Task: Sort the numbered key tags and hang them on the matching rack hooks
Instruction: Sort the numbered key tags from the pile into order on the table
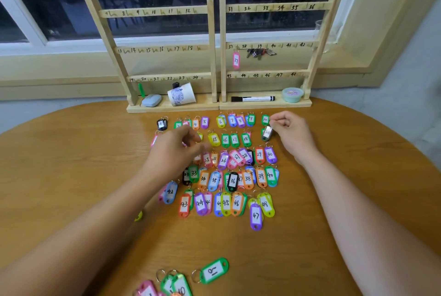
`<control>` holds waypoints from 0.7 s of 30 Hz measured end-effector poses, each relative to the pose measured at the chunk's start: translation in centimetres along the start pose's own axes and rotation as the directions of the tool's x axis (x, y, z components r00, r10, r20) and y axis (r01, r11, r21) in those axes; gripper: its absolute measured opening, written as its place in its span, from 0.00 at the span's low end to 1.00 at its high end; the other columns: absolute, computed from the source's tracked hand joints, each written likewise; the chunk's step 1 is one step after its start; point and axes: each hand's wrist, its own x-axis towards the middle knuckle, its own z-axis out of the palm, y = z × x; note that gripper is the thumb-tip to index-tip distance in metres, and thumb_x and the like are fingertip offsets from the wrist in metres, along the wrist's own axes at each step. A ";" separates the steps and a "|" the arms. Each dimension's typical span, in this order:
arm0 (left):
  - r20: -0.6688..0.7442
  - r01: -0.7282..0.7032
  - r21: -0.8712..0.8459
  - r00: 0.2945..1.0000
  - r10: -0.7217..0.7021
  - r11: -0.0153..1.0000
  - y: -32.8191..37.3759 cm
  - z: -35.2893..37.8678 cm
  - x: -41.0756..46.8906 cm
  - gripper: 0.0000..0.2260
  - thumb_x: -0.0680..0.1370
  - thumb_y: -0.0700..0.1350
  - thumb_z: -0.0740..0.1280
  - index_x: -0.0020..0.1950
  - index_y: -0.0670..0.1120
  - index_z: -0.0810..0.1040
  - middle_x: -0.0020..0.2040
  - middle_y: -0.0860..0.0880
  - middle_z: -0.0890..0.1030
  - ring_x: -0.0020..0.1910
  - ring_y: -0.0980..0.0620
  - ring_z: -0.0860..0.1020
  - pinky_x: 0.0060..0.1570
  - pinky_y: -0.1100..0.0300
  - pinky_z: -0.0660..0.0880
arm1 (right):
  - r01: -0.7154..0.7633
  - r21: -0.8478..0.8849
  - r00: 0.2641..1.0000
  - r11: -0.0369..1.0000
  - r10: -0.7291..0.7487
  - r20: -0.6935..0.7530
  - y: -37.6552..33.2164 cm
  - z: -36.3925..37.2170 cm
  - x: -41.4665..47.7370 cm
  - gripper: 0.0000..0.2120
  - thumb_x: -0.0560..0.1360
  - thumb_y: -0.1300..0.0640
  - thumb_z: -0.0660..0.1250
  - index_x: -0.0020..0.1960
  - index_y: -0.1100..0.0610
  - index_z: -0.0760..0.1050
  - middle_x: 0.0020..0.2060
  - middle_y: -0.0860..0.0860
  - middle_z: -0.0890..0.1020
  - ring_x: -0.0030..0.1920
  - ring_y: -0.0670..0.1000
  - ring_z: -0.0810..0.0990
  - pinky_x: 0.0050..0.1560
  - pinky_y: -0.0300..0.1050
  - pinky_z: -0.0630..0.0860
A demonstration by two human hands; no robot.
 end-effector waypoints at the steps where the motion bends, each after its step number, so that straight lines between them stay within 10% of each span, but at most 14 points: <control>1: 0.007 0.002 -0.011 1.000 -0.002 1.000 0.1 -0.3 -0.8 0.11 0.77 0.60 0.77 0.47 0.55 0.81 0.42 0.56 0.83 0.41 0.59 0.81 0.39 0.60 0.77 | 0.002 -0.008 1.000 1.000 -0.002 0.007 0.0 0.1 0.2 0.05 0.82 0.56 0.72 0.57 0.52 0.83 0.48 0.47 0.86 0.52 0.47 0.84 0.56 0.47 0.81; 21: 0.064 0.114 -0.141 0.992 -0.106 0.983 -4.8 -5.2 -16.9 0.08 0.78 0.49 0.77 0.53 0.61 0.83 0.41 0.56 0.86 0.37 0.55 0.80 0.38 0.65 0.73 | 0.256 -0.111 0.957 0.960 -0.236 0.167 -4.0 0.3 -7.5 0.07 0.81 0.58 0.71 0.56 0.47 0.84 0.51 0.42 0.82 0.51 0.44 0.79 0.52 0.39 0.76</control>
